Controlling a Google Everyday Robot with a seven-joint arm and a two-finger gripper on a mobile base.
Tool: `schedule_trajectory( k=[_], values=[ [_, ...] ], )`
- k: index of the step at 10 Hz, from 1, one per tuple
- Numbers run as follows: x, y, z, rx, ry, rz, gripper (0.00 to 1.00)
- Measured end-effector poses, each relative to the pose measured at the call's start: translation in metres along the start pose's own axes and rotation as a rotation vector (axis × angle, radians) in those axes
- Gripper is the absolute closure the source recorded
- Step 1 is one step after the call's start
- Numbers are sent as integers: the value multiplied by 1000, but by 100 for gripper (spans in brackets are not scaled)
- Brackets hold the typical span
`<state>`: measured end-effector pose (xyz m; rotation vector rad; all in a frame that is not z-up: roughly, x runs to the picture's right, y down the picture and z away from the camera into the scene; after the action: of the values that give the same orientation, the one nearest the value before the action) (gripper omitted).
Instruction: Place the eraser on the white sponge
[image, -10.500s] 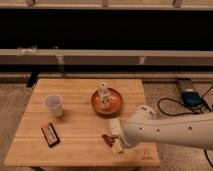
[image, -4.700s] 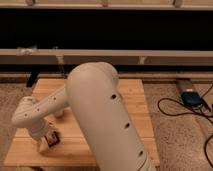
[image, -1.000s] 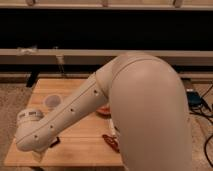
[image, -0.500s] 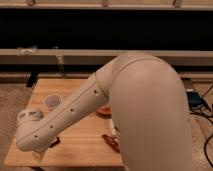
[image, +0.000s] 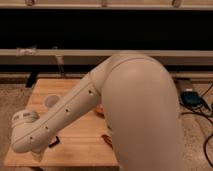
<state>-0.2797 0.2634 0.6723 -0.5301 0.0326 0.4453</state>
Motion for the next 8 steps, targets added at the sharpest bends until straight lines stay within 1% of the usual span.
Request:
schedule_trajectory(
  k=[2,4,7,8],
  values=[
    [-8,-7,9,32,35,-8,20],
    [-22,-11,20,45,65,-21,20],
    [-38,-25,43,49,116,-26,20],
    [-41,-26,49,48,126,-29,20]
  ],
)
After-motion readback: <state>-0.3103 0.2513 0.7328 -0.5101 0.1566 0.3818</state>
